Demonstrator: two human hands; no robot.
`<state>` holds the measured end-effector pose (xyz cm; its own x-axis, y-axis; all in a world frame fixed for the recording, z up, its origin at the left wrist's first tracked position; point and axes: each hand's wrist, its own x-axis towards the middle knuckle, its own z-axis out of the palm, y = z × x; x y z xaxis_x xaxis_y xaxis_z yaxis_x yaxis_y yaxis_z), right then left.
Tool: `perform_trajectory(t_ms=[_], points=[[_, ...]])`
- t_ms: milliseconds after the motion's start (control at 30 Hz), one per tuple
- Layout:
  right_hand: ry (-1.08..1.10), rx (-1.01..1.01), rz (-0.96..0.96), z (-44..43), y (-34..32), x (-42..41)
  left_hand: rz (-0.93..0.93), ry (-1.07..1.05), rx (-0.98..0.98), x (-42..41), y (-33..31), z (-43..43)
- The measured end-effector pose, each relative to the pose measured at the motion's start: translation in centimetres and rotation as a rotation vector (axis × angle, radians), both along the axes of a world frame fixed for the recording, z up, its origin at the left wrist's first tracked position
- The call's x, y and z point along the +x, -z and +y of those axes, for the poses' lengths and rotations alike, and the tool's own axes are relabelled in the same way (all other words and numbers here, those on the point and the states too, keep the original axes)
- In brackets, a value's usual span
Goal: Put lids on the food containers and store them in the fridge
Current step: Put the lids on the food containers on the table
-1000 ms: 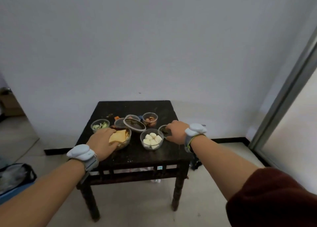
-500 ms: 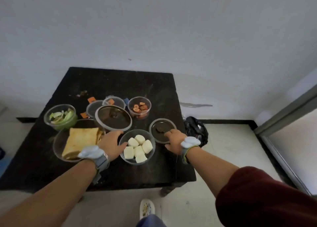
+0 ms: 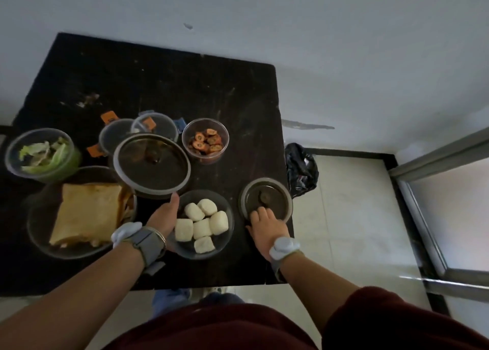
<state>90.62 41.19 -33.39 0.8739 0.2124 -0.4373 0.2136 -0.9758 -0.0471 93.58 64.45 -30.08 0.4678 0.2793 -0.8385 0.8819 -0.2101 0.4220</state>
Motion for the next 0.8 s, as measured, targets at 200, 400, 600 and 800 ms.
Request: perform_trajectory(t_ms=[200,400,600,800], points=[[0.033,-0.017,0.002,0.4,-3.6,3.1,-0.043,-0.012,-0.065,0.5,2.2,0.7],[0.319,0.631,-0.241,1.5,-11.1,5.8,-0.032,-0.158,-0.236,0.7,1.3,0.0],[0.384,0.806,-0.018,3.6,-10.4,6.6,-0.018,-0.23,-0.327,0.0,2.5,1.6],[0.226,0.423,0.048,6.7,-4.9,3.4,-0.021,-0.452,-0.4,-0.6,4.1,3.3]])
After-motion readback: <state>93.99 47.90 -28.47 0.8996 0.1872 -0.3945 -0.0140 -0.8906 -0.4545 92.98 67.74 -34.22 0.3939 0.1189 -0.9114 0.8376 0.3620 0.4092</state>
